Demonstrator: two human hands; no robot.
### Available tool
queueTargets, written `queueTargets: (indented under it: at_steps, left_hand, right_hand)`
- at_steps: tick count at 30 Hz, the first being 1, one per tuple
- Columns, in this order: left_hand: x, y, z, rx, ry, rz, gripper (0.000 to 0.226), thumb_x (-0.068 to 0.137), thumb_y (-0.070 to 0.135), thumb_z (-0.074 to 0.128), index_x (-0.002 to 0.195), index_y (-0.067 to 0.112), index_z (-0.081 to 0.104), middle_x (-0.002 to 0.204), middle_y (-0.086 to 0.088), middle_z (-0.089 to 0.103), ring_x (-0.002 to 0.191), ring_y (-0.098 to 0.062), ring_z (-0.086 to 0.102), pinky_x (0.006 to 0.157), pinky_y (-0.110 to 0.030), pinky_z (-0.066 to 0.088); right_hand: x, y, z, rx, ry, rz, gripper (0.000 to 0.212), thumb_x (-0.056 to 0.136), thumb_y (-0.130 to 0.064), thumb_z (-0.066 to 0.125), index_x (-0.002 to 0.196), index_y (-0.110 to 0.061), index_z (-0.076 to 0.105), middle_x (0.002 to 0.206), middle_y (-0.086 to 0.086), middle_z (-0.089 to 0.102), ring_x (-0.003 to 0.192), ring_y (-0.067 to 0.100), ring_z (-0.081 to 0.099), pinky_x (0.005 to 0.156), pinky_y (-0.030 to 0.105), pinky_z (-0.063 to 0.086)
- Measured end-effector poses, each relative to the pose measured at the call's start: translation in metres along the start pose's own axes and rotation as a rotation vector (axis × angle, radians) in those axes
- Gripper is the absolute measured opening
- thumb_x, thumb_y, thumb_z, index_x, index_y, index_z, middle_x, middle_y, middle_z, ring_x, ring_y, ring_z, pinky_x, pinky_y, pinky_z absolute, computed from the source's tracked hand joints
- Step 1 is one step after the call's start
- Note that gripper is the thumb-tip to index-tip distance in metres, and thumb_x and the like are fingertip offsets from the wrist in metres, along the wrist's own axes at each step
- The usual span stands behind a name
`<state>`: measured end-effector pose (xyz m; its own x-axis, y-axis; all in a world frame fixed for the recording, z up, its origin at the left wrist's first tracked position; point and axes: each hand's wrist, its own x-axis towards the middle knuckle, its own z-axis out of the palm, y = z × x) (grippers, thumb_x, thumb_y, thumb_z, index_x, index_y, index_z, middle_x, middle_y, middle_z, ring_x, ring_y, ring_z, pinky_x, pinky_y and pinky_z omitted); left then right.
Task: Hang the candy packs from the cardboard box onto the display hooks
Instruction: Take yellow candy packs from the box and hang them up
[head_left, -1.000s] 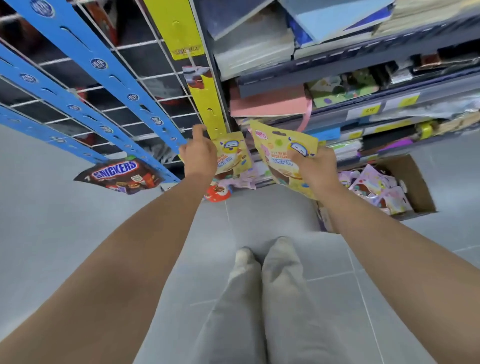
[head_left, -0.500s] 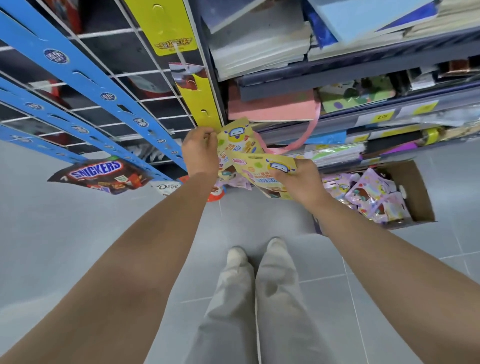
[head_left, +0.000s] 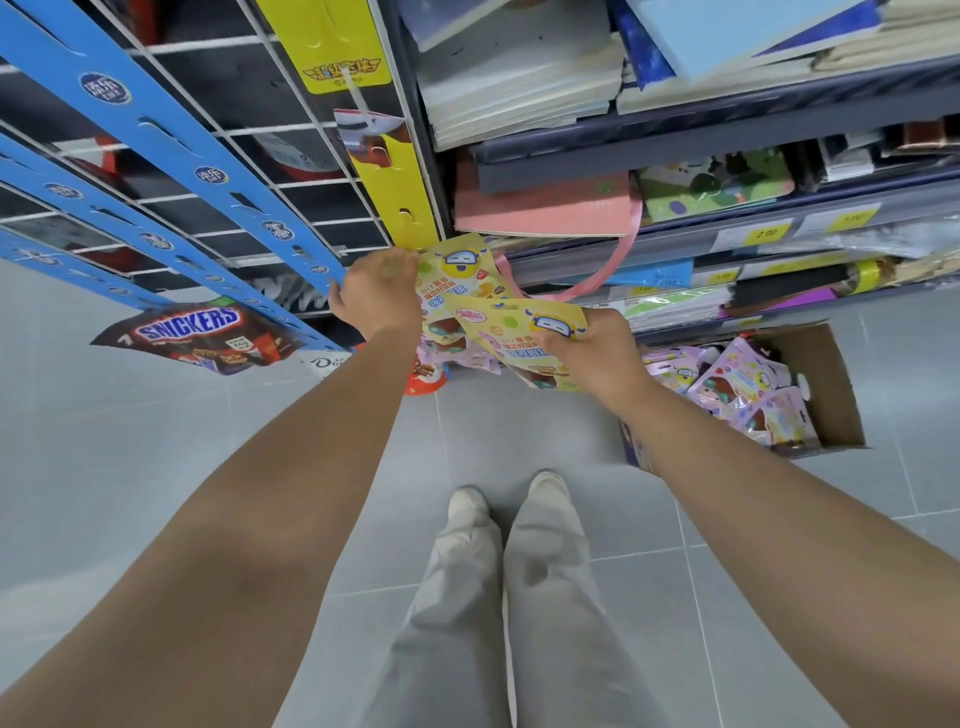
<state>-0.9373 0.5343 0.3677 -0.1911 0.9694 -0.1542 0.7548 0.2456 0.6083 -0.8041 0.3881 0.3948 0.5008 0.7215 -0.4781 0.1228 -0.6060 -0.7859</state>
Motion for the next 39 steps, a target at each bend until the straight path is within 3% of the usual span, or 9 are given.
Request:
queueTargets:
  at_steps: [8,14,17,20,24,29,33,36,39]
  left_hand:
    - [-0.005,0.003,0.004,0.000,-0.021,0.047,0.019,0.086,0.038,0.057,0.093,0.028,0.071,0.088,0.003,0.068,0.098,-0.015,0.057,0.111,-0.035,0.019]
    - [-0.004,0.019,0.000,-0.103,-0.137,-0.242,0.022,0.074,0.034,0.056,0.055,0.025,0.050,0.056,0.008,0.049,0.086,-0.020,0.057,0.110,-0.045,0.024]
    - [0.002,0.025,0.000,-0.147,-0.187,-0.355,0.023,0.063,0.038,0.053,0.052,0.021,0.043,0.069,-0.003,0.059,0.102,-0.030,0.060,0.104,-0.054,0.037]
    - [0.000,0.031,-0.004,-0.091,-0.256,-0.367,0.018,0.067,0.038,0.049,0.067,0.021,0.047,0.095,-0.006,0.058,0.118,-0.030,0.048,0.106,-0.053,0.034]
    - [0.004,0.024,-0.003,0.114,-0.357,-0.276,0.045,0.081,0.041,0.049,0.115,0.010,0.048,0.125,-0.009,0.049,0.131,-0.030,0.030,0.110,-0.049,0.024]
    - [0.004,0.019,-0.022,0.253,-0.337,-0.179,0.071,0.082,0.044,0.057,0.135,0.005,0.030,0.138,-0.012,0.041,0.134,-0.031,0.031,0.111,-0.045,0.026]
    - [-0.004,0.019,-0.043,-0.007,-0.527,-0.009,0.032,0.083,0.027,0.059,0.112,0.016,0.050,0.082,0.005,0.056,0.087,-0.020,0.056,0.082,-0.032,0.045]
    - [-0.010,0.017,-0.058,0.023,-0.645,0.280,0.021,0.075,0.023,0.063,0.095,0.029,0.063,0.089,0.017,0.062,0.100,-0.012,0.060,0.102,-0.042,0.041]
    - [-0.009,0.012,-0.071,0.172,-0.468,0.499,0.012,0.080,0.026,0.066,0.091,0.026,0.070,0.093,0.016,0.065,0.097,-0.008,0.057,0.115,-0.048,0.016]
  right_hand:
    - [-0.005,0.004,0.005,-0.014,-0.014,-0.017,0.024,0.084,-0.006,0.064,0.108,-0.002,0.069,0.103,0.011,0.070,0.087,0.014,0.062,0.069,0.015,0.043]
    - [-0.008,0.008,0.005,-0.036,-0.002,0.000,0.024,0.084,-0.009,0.065,0.107,-0.001,0.069,0.105,0.011,0.070,0.094,0.020,0.065,0.066,0.014,0.042]
    - [-0.006,0.007,0.004,-0.037,0.001,-0.011,0.023,0.084,-0.009,0.065,0.106,-0.001,0.069,0.104,0.012,0.070,0.092,0.021,0.066,0.061,0.010,0.044]
    - [-0.006,0.005,0.004,-0.021,0.000,-0.024,0.023,0.084,-0.008,0.064,0.106,-0.002,0.069,0.103,0.012,0.071,0.092,0.021,0.066,0.061,0.008,0.045]
    - [-0.006,-0.001,0.005,-0.021,-0.009,-0.040,0.023,0.085,-0.007,0.064,0.107,-0.003,0.069,0.103,0.011,0.071,0.094,0.022,0.066,0.078,0.022,0.049]
    - [-0.006,-0.011,0.012,-0.050,-0.005,-0.056,0.026,0.084,-0.007,0.064,0.110,-0.002,0.068,0.109,0.013,0.070,0.102,0.024,0.065,0.087,0.027,0.048]
    - [-0.006,-0.024,0.019,-0.049,-0.018,-0.047,0.025,0.083,-0.007,0.065,0.108,-0.001,0.068,0.108,0.015,0.069,0.101,0.028,0.065,0.091,0.035,0.050]
    - [-0.006,-0.036,0.024,-0.008,-0.007,-0.034,0.021,0.083,-0.007,0.066,0.102,0.002,0.069,0.103,0.018,0.070,0.097,0.031,0.065,0.078,0.029,0.050]
    - [-0.004,-0.048,0.029,-0.001,-0.001,-0.021,0.018,0.081,-0.010,0.069,0.095,0.001,0.071,0.099,0.019,0.071,0.082,0.020,0.062,0.060,0.015,0.044]
